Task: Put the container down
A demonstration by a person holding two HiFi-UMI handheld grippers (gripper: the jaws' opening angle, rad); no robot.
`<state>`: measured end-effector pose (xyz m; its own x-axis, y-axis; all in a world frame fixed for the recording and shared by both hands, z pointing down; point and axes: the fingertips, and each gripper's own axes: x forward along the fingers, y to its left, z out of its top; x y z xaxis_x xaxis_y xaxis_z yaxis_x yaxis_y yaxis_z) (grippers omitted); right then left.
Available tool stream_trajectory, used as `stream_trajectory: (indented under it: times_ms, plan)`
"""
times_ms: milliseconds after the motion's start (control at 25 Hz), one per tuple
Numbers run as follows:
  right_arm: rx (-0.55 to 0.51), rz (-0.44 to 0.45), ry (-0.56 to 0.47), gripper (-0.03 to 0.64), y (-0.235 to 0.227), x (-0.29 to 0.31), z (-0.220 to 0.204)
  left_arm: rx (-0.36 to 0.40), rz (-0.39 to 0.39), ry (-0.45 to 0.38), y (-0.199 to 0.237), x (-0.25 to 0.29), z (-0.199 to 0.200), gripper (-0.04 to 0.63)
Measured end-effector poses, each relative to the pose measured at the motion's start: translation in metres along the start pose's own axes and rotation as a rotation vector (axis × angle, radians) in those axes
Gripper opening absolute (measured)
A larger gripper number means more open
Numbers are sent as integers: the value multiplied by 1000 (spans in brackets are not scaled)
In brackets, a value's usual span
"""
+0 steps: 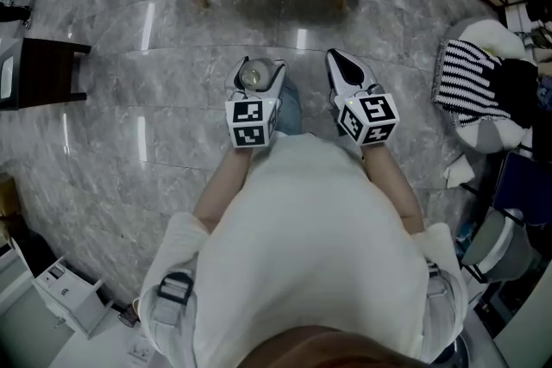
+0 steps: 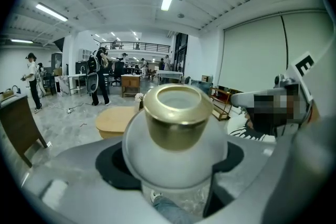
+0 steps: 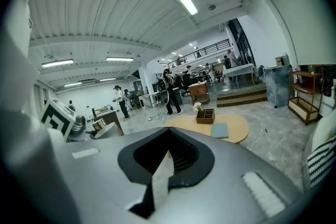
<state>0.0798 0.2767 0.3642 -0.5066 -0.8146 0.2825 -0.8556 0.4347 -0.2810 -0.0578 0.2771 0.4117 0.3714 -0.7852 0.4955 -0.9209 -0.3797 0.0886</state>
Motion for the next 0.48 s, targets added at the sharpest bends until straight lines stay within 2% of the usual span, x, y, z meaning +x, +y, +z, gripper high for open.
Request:
stream_trajectory:
  times_ms: [480]
  plan:
    - [-35, -6, 7, -2, -42, 127, 72, -14, -25, -3, 72, 103, 78, 354]
